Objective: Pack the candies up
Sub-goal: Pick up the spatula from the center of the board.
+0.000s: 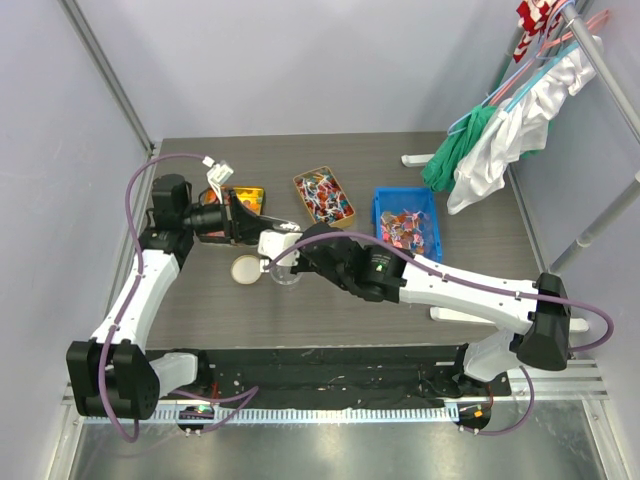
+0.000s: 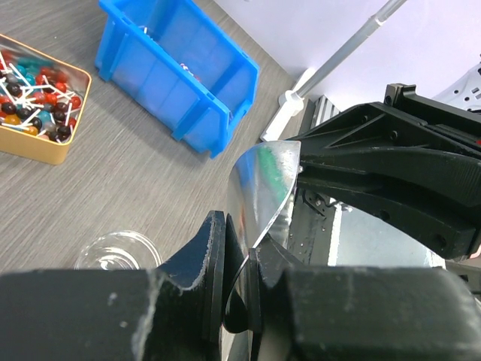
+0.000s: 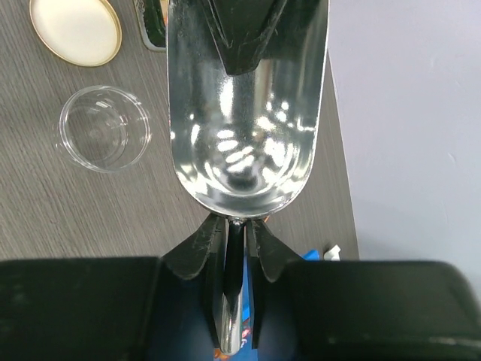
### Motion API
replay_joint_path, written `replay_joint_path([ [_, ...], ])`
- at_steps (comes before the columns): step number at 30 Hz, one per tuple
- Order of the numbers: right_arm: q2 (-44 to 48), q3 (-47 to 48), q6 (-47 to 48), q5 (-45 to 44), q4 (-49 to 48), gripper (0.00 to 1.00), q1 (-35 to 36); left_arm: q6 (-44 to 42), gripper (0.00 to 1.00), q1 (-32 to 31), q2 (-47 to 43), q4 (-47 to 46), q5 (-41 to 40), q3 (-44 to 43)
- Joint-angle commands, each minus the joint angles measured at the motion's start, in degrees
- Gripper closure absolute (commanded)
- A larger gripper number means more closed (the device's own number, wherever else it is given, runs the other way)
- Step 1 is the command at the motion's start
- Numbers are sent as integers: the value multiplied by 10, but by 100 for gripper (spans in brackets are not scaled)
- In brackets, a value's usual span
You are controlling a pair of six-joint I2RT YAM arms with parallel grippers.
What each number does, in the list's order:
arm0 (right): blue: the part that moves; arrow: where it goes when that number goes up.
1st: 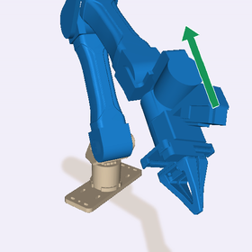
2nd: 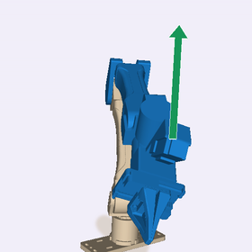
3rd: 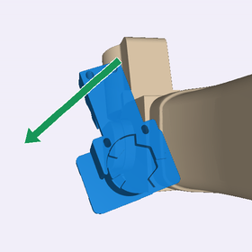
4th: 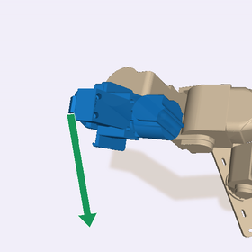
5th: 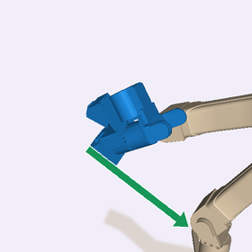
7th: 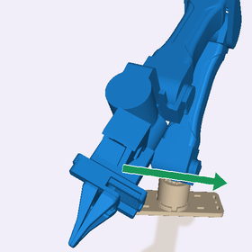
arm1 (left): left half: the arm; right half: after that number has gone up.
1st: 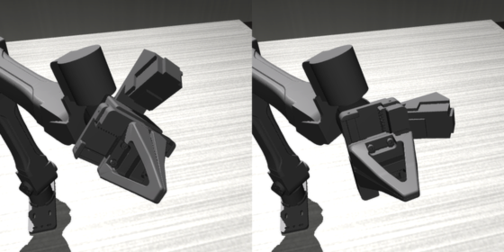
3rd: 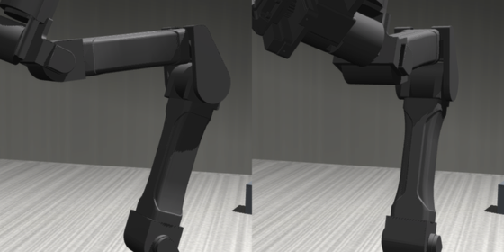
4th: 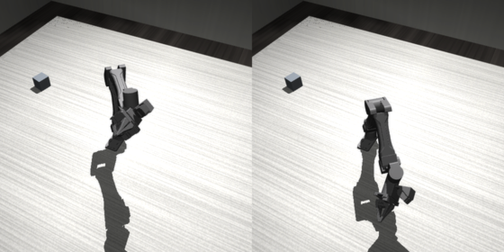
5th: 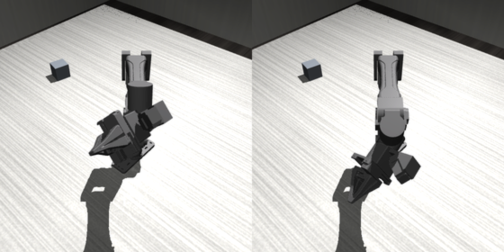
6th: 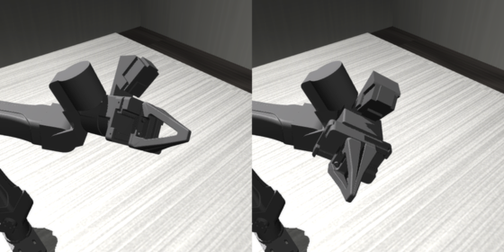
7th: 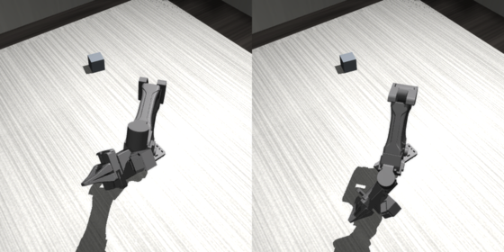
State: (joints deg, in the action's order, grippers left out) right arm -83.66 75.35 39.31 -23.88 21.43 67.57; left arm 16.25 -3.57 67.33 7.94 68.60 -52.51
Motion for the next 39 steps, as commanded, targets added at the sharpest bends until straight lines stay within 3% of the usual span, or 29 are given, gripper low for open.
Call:
replay_joint_path([
  [1, 24, 31, 4, 4, -56, 80, 8, -18, 100, -6, -2, 5, 7, 14],
  [5, 30, 42, 0, 17, -40, 78, 12, -20, 100, -6, 8, 5, 3, 14],
  [9, 28, 52, -5, 22, -32, 70, 16, -24, 100, -6, 17, 7, 3, 14],
  [18, 18, 73, -6, 24, -12, 70, 25, -20, 100, -6, 26, 9, 4, 10],
  [23, 30, 43, 2, 22, -18, 68, 25, -15, 100, -6, 19, 11, 13, 4],
  [29, 68, 2, 23, 33, -17, 54, 13, -3, 100, -5, 19, 10, 47, -11],
  [39, 98, -56, 34, 63, -33, 52, -2, 7, 100, -2, 36, 10, 68, -24],
])
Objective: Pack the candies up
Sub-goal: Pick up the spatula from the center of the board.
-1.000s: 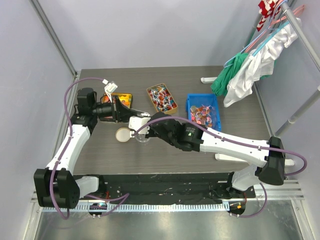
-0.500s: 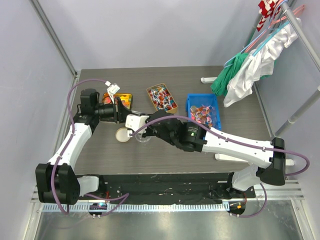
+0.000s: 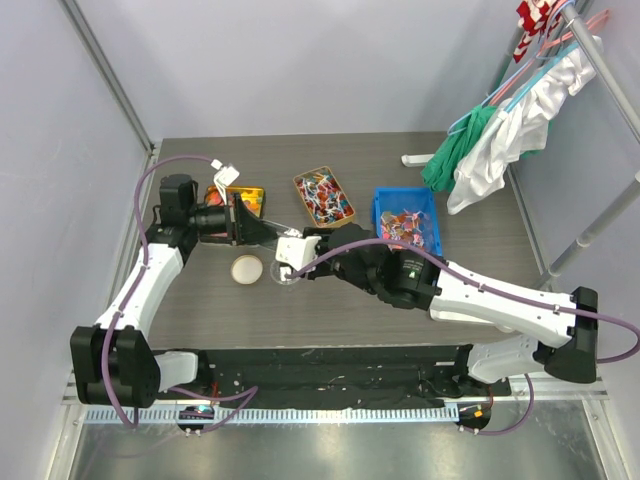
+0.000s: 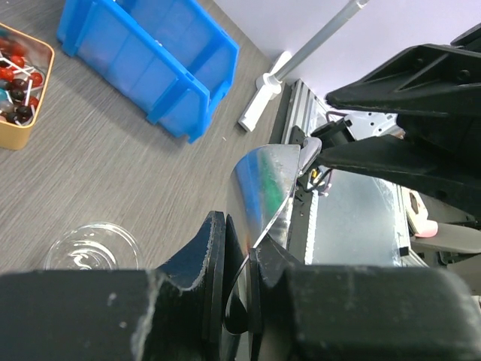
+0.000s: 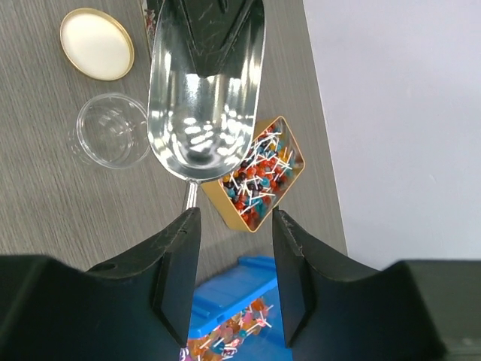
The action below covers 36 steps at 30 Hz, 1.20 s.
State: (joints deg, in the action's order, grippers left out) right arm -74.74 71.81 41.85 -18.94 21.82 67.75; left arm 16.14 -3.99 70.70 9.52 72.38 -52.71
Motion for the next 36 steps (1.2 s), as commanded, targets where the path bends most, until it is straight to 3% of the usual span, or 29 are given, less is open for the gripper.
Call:
replay_joint_path([
  [1, 8, -23, 7, 23, -39, 52, -4, 8, 100, 2, 2, -6, 30, -22],
  [29, -63, -11, -18, -15, -115, 52, -3, 4, 100, 5, -5, -5, 22, -13],
  [33, -61, -17, -18, -19, -127, 55, -3, 1, 100, 5, -7, -5, 22, -9],
  [36, -57, -16, -16, -23, -130, 64, -3, -1, 100, 4, -7, -6, 21, -8],
])
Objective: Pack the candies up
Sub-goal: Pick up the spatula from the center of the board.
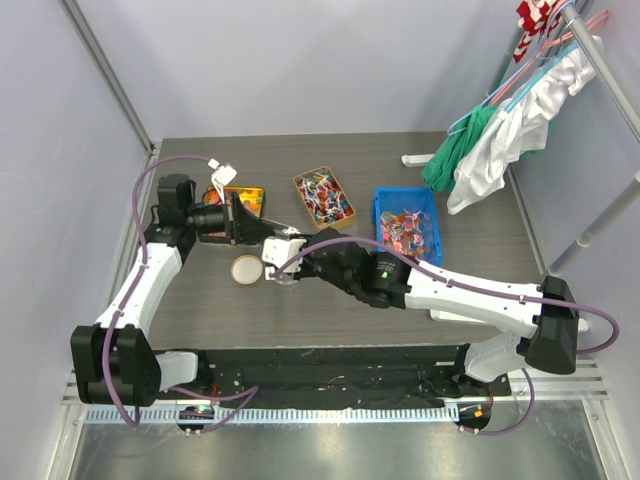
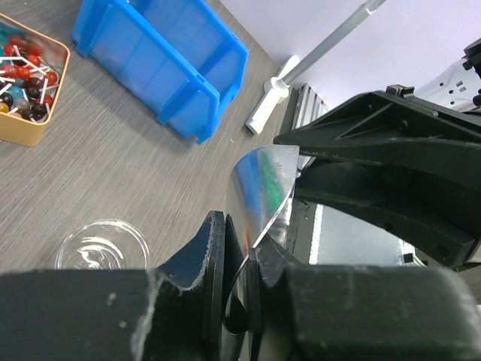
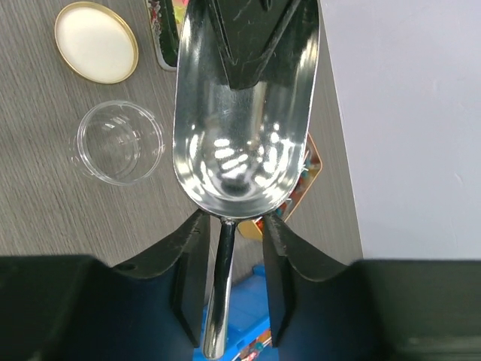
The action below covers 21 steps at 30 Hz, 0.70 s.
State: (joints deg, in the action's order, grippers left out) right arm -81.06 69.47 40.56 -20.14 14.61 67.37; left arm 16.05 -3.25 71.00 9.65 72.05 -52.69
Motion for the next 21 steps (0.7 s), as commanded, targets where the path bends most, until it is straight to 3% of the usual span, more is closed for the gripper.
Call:
replay_joint_path([
  [1, 7, 8, -4, -11, -57, 70, 0, 0, 100, -3, -10, -7, 25, -9],
  [6, 9, 12, -4, -7, -52, 99, 2, 0, 100, -3, -6, -7, 22, -10],
  [11, 10, 8, -3, -2, -45, 99, 6, 1, 100, -3, -4, -6, 20, -11],
  [13, 10, 8, -3, 2, -42, 99, 7, 2, 94, -4, -3, -7, 19, -15],
  [14, 9, 8, -4, 2, -38, 99, 7, 3, 86, -3, -3, -4, 18, -18],
  [15, 11, 6, -3, 3, -39, 99, 7, 3, 68, -2, 1, -2, 17, -22],
  [17, 12, 1, -4, 2, -39, 99, 7, -8, 42, 4, 4, 15, 13, -44],
  [18, 13, -3, -2, 1, -40, 99, 7, -39, 17, 8, 10, 60, 6, -60],
  [20, 20, -16, 0, 1, -42, 99, 5, -84, 0, 18, 20, 126, -29, -115],
  [21, 26, -22, 1, 2, -42, 99, 4, -126, 0, 21, 26, 181, -44, -133],
])
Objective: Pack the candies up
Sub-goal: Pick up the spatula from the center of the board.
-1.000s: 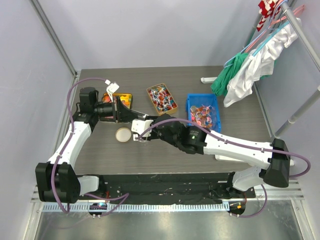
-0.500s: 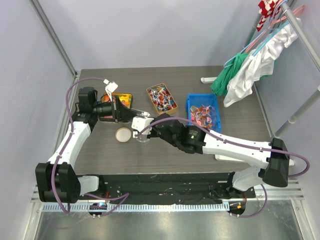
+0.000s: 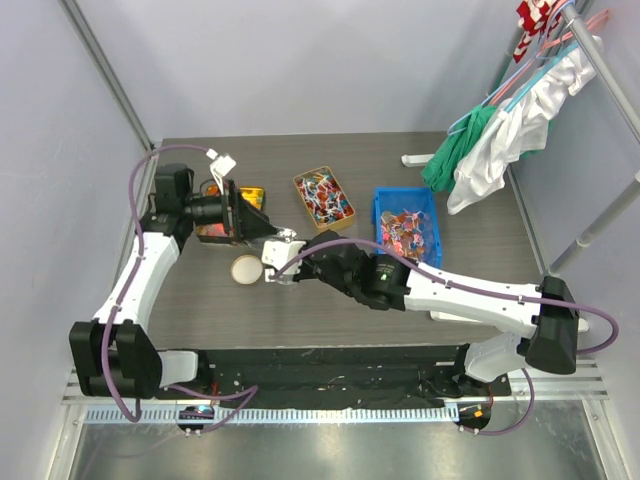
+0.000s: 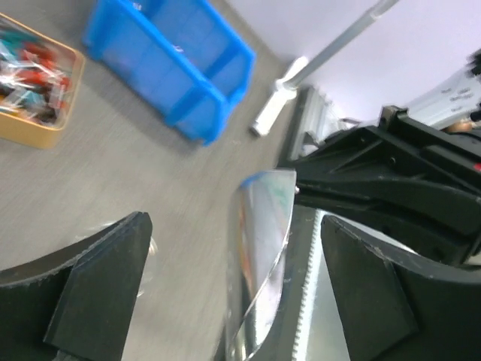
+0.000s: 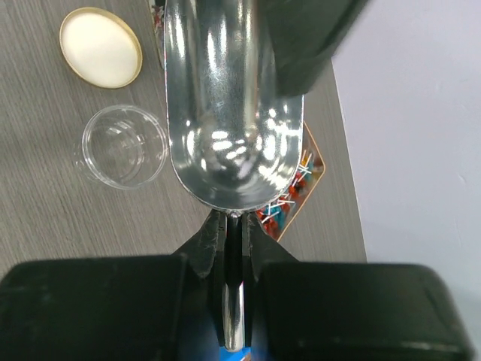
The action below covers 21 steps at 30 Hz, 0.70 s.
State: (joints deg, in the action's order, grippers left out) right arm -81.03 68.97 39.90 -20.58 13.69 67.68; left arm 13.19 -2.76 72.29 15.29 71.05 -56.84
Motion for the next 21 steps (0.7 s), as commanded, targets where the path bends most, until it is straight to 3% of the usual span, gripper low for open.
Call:
replay_joint_path([
  [1, 29, -23, 9, 9, -34, 99, -2, -112, 0, 21, 28, 152, -57, -107],
  [4, 46, -49, 15, 12, -37, 99, -15, -152, 0, 44, 47, 196, -82, -148],
  [7, 65, -75, 18, 20, -38, 99, -37, -160, 0, 60, 45, 183, -118, -150],
  [14, 104, -94, 11, 43, -10, 99, -98, -222, 0, 74, 59, 145, -344, -120],
  [21, 137, -89, -11, 59, 21, 99, -134, -244, 0, 96, 120, 91, -485, -102],
])
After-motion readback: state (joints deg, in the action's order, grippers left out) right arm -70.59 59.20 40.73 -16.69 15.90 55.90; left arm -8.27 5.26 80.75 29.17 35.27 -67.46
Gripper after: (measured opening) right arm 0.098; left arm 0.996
